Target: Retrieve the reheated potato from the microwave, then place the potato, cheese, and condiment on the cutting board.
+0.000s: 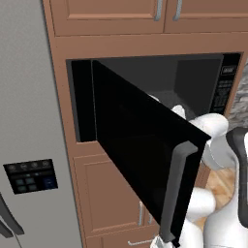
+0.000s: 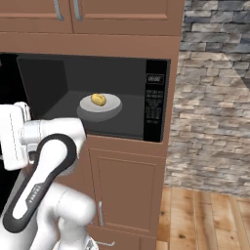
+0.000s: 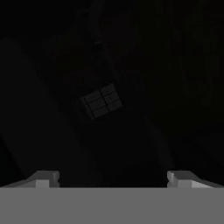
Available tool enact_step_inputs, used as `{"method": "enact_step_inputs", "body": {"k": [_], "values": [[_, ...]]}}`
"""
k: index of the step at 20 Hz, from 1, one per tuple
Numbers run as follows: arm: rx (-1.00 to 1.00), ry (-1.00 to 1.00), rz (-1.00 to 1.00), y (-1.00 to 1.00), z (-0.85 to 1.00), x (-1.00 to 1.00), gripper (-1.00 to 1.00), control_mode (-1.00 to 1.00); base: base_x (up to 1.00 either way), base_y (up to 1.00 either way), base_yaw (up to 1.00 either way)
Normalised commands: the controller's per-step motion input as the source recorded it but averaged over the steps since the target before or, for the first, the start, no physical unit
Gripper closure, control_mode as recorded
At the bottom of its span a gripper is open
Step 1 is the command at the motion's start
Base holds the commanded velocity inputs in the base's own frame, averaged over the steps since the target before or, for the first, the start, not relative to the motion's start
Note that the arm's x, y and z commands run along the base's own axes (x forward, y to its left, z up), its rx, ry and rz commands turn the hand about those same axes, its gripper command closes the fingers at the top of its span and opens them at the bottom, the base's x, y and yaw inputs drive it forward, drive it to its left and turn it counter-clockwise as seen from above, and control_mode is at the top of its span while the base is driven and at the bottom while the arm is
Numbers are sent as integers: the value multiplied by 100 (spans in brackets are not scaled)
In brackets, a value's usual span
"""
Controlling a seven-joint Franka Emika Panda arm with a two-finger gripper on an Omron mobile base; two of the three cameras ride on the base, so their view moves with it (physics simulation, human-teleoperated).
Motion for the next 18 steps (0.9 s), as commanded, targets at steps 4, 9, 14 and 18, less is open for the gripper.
{"method": "enact_step_inputs", "body": {"k": [4,9,14,18], "values": [[1,-6,0,59,-7,-10,-100,-100,0,0,0],[2,-2,0,60,-10,-18,-100,-100,0,0,0],[5,-1,-2,40,-9,0,-100,-100,0,0,0],[0,-2,-3,6,-2,19,-100,-100,0,0,0]]}}
